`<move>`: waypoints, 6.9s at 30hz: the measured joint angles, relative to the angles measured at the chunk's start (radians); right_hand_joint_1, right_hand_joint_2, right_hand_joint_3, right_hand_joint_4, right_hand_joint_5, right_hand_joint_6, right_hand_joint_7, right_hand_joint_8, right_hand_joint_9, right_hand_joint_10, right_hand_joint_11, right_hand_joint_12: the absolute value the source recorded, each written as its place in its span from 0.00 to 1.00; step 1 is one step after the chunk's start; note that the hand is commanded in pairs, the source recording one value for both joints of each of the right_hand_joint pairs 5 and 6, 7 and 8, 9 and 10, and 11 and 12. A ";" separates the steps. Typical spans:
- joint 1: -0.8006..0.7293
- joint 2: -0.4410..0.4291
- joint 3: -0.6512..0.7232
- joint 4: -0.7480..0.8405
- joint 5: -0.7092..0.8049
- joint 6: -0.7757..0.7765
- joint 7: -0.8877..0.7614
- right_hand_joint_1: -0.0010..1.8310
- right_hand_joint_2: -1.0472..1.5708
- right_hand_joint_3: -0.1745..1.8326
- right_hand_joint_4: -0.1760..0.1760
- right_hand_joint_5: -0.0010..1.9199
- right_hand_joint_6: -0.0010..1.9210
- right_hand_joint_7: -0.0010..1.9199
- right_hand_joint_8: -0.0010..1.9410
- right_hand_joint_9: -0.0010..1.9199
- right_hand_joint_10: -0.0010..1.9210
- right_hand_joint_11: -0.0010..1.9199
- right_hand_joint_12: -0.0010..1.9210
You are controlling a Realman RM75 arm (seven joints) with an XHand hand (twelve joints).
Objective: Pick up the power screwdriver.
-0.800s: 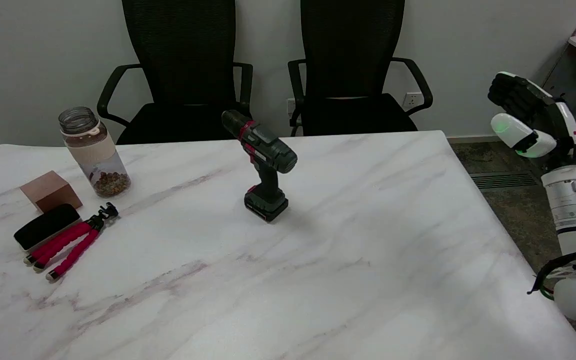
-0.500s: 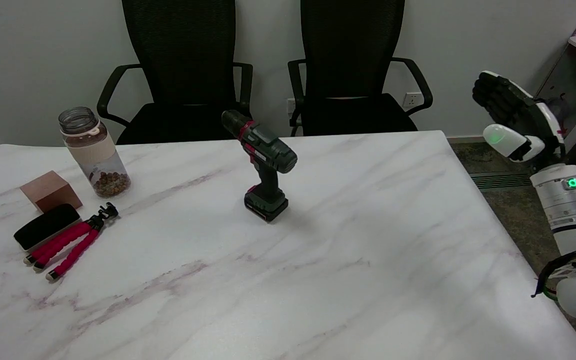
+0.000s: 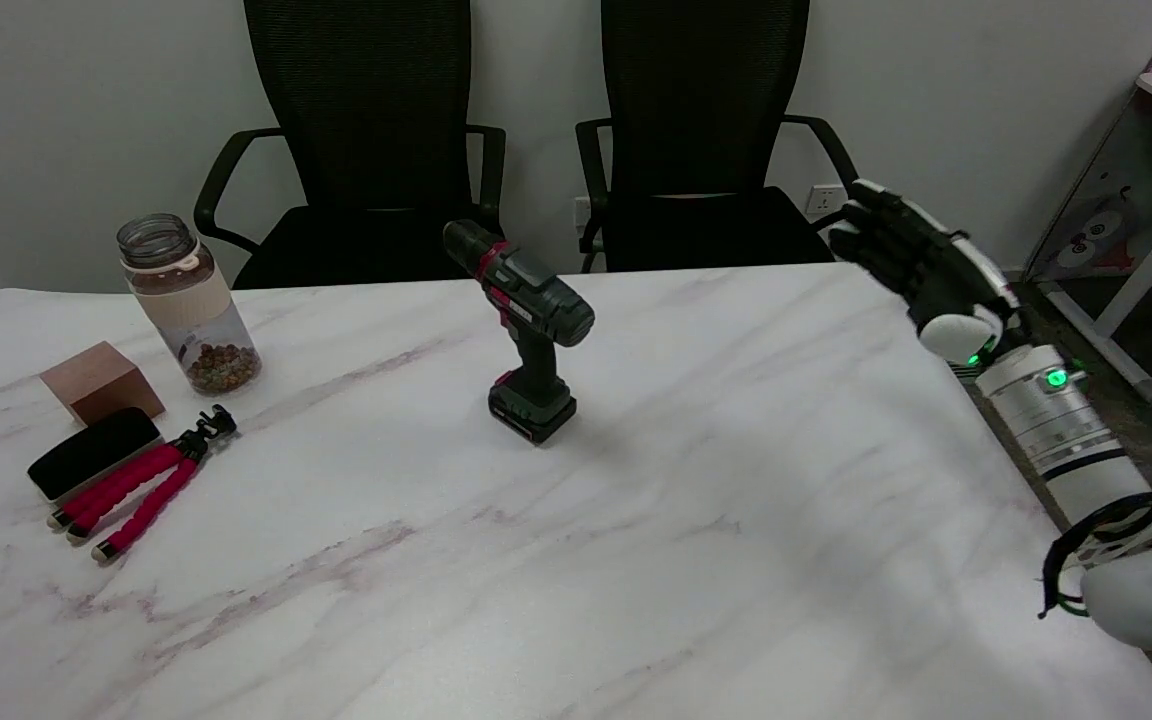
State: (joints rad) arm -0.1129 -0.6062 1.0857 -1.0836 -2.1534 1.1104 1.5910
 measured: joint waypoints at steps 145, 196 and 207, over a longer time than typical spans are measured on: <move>0.611 -0.821 -0.421 0.557 0.010 -0.212 -0.158 0.57 0.47 0.52 0.68 0.00 0.00 0.00 0.00 0.56 0.56 0.30 0.30; 0.622 -0.817 -0.422 0.536 0.006 -0.263 -0.151 0.52 0.77 0.48 1.00 0.99 0.99 0.99 0.98 1.00 0.99 0.88 0.88; 0.639 -0.799 -0.423 0.496 -0.027 -0.272 -0.157 0.49 0.69 0.53 1.00 1.00 1.00 1.00 0.99 1.00 1.00 0.96 0.96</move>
State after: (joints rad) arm 0.5264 -1.4047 0.6626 -0.5874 -2.1802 0.8381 1.4341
